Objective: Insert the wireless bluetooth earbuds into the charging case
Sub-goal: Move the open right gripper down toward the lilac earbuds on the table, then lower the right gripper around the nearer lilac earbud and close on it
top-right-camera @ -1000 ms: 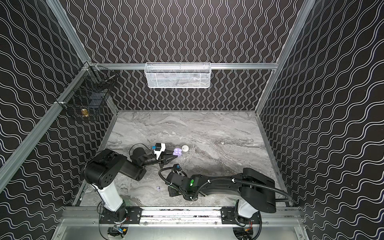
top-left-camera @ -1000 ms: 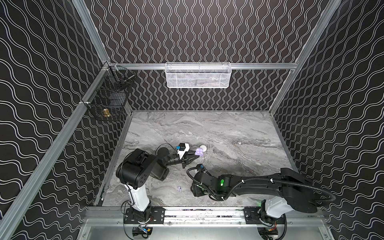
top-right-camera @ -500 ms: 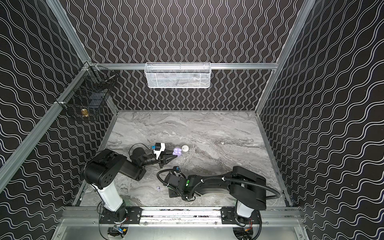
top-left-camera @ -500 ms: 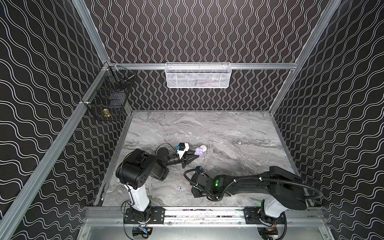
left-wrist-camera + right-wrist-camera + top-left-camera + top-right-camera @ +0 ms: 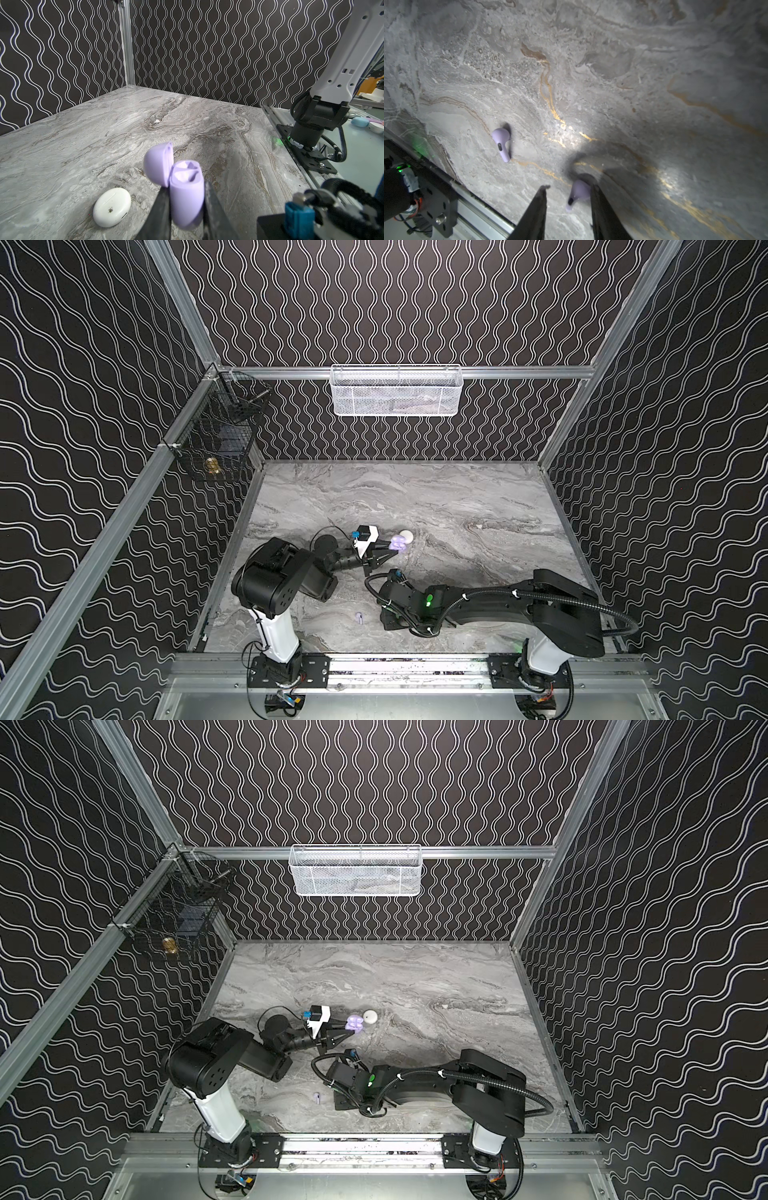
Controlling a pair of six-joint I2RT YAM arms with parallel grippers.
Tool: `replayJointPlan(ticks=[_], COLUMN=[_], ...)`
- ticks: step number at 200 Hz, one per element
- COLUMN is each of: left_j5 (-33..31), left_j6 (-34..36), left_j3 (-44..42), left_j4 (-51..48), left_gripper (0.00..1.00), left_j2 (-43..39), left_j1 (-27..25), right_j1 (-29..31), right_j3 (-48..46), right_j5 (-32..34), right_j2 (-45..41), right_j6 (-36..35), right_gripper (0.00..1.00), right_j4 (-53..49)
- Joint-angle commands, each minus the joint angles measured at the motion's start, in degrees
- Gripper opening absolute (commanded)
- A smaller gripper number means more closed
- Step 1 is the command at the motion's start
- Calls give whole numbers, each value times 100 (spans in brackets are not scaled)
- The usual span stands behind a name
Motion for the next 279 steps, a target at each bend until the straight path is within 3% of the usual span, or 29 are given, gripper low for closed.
replayJointPlan(ticks=[1,47,279], left_j5=[-26,-30,3], left_j6=[-11,-15,-35], left_j3=[9,9,11], left_j4=[192,192,192], left_gripper=[20,20,21], left_j2=[-32,-27,-40], left_j1=[12,16,27], right_j1=[-26,-26,-60], right_j3=[153,562,911], right_j5=[-104,6,-158], right_j2=[82,202,636], right_j6=[44,11,-53], right_gripper=[38,38,30], right_j4=[-398,-1033,-1366])
